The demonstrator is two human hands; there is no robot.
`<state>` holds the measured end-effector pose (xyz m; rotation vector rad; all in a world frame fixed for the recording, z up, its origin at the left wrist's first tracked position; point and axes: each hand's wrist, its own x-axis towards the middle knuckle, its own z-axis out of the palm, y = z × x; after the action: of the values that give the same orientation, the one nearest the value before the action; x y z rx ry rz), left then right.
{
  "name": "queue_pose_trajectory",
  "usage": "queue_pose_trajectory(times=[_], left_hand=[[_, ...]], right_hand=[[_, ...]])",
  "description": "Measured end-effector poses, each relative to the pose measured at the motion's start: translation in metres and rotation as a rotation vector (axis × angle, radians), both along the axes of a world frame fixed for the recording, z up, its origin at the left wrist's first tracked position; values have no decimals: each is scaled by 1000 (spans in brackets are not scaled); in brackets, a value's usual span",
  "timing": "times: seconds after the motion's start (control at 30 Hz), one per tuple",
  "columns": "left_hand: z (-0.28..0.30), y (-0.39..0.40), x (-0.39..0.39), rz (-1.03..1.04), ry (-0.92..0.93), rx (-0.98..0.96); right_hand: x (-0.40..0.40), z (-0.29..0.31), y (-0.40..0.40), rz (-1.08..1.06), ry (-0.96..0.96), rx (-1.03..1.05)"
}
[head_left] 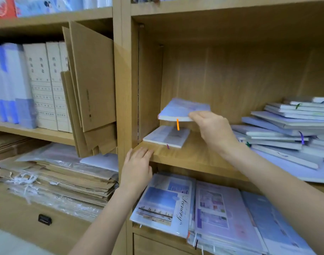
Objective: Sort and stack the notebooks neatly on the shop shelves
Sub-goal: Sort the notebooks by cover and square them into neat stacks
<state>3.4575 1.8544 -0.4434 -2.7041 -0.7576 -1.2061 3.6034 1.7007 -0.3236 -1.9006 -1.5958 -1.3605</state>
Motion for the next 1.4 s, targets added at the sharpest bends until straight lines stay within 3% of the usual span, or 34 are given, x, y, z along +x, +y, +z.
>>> queue_pose_trajectory(times=[0.17, 0.4, 0.53, 0.67, 0.77, 0.83, 1.1, 1.2, 1.3, 1.4], left_hand=[[1, 0, 3, 6, -58, 48], [-6, -13, 16, 69, -121, -22], [-3, -16, 16, 105, -44, -62], [19, -30, 23, 100, 20, -223], [38, -56, 43, -140, -64, -368], [51, -75, 61, -282, -114, -405], [91, -139, 138, -585, -204, -425], [105, -160, 156, -662, -242, -468], [118, -174, 172, -713, -248, -533], [133, -186, 187, -770, -223, -693]], right_hand=[[29, -33, -3, -312, 32, -488], [39, -34, -33, -540, 94, -592], [41, -31, -37, -565, 280, -655], [41, -13, -62, -431, 424, -467], [46, 8, -95, -246, 504, -227], [52, 21, -118, -230, 536, -156], [72, 47, -187, -74, 392, 121], [101, 66, -215, -284, 408, 116], [128, 80, -242, -569, 621, 41], [143, 87, -258, -571, 802, -7]])
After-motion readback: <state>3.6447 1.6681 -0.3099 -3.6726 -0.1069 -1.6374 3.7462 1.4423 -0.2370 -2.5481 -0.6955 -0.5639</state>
